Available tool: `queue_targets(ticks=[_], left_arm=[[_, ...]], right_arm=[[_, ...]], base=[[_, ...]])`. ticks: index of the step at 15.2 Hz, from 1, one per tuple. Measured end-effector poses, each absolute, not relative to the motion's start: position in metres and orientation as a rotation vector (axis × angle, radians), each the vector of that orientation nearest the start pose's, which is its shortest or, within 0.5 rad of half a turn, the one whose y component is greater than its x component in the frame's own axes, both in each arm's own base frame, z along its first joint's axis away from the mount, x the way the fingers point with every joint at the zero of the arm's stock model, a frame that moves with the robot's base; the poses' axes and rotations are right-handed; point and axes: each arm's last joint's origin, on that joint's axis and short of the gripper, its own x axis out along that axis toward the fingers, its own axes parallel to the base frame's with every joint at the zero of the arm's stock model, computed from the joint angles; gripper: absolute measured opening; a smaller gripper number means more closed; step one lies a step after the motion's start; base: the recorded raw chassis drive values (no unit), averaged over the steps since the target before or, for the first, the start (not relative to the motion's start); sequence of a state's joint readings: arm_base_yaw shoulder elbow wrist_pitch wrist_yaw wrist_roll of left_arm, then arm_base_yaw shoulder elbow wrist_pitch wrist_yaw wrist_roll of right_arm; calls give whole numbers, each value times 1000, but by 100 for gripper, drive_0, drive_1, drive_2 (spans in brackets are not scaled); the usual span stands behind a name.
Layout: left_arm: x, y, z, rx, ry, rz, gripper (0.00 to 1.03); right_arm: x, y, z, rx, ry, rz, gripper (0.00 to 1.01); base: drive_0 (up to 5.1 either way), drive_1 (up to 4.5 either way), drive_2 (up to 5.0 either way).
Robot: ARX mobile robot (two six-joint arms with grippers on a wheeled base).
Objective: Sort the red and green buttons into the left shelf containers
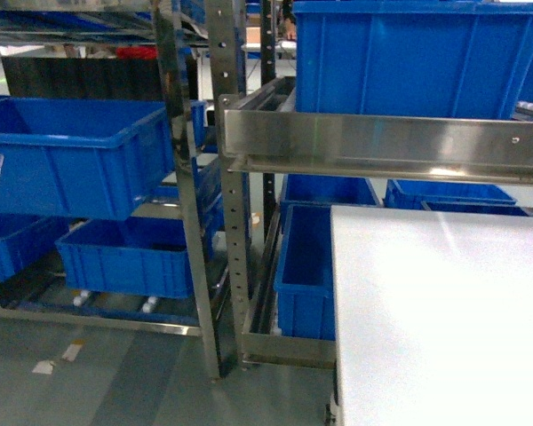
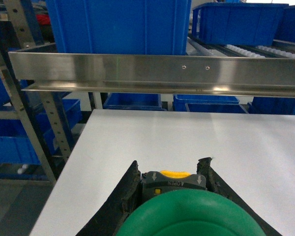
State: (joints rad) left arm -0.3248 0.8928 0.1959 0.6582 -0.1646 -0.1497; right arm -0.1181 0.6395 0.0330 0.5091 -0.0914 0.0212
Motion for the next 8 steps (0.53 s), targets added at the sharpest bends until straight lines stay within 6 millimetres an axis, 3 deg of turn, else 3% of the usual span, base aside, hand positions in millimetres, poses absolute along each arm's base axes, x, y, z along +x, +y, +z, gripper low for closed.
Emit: queue_targets(ticks=[8], left_arm=[[169, -52, 194, -140, 48, -157, 28]], right_arm=[[139, -14, 162, 31, 94, -27, 29]], base=[[-479, 352, 124]])
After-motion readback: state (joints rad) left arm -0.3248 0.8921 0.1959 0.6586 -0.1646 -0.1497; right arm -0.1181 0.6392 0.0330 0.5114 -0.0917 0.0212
